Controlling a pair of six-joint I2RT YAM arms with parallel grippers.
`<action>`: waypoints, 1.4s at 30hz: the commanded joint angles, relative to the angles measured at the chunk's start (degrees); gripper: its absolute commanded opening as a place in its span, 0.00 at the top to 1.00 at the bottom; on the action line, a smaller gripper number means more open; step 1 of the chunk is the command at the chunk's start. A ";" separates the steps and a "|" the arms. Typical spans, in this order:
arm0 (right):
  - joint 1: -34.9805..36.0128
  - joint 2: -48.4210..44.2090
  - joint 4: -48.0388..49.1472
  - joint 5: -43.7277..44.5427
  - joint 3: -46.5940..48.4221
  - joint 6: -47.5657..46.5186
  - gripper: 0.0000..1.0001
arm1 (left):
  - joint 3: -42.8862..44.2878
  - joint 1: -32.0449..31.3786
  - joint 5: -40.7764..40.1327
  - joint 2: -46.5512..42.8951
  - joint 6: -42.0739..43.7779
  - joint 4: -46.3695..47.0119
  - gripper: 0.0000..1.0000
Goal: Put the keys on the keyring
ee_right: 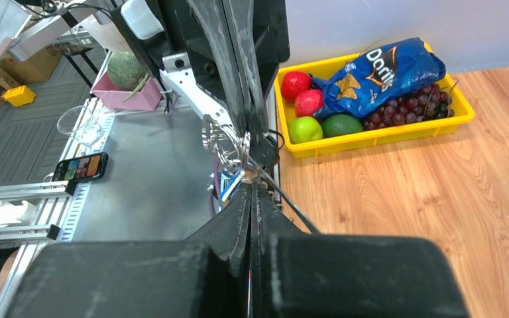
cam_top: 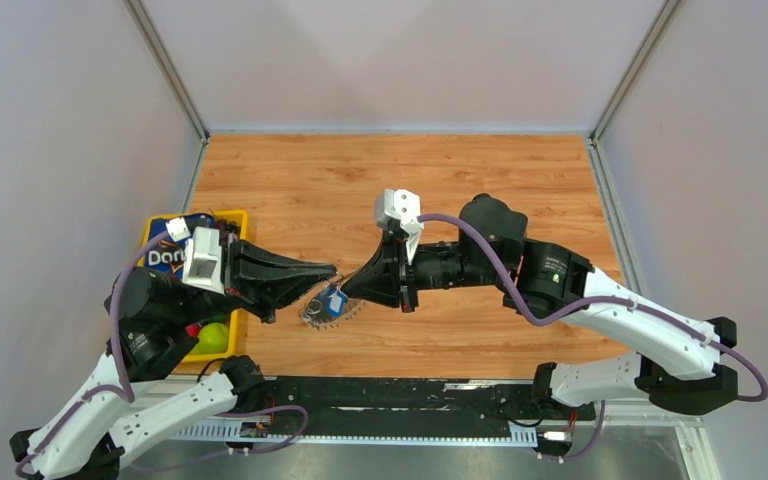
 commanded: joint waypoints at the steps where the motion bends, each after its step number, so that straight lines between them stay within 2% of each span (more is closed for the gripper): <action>1: 0.51 -0.95 1.90 0.31 -0.69 0.41 1.00 | 0.28 0.07 -0.52 0.18 -0.99 5.36 1.00; 9: 0.64 -2.64 1.81 2.38 -0.64 0.23 0.99 | 0.35 0.10 -0.54 0.04 -1.07 5.38 1.00; 13: 0.60 -4.08 1.74 4.09 0.38 -0.13 0.79 | 0.40 0.08 -0.52 -0.05 -1.07 5.27 1.00; 15: 0.65 -4.46 1.62 4.88 1.03 -0.42 0.74 | 0.31 0.04 -0.53 -0.09 -1.07 5.23 1.00; 26: 0.64 -3.31 1.64 7.22 3.47 -1.28 0.59 | -0.59 0.09 -1.57 0.05 -1.14 5.30 1.00; 32: 0.62 -5.48 1.26 13.45 -0.26 -1.66 0.46 | -1.41 0.06 -4.52 1.02 -0.91 4.66 1.00; 36: 0.60 -7.29 0.70 19.18 -3.86 -2.54 0.43 | -1.77 0.03 -5.89 1.83 -1.18 4.32 1.00; 42: 0.67 -10.38 0.63 24.23 -9.62 -5.08 0.37 | -1.88 0.05 -3.56 2.20 -1.42 5.18 1.00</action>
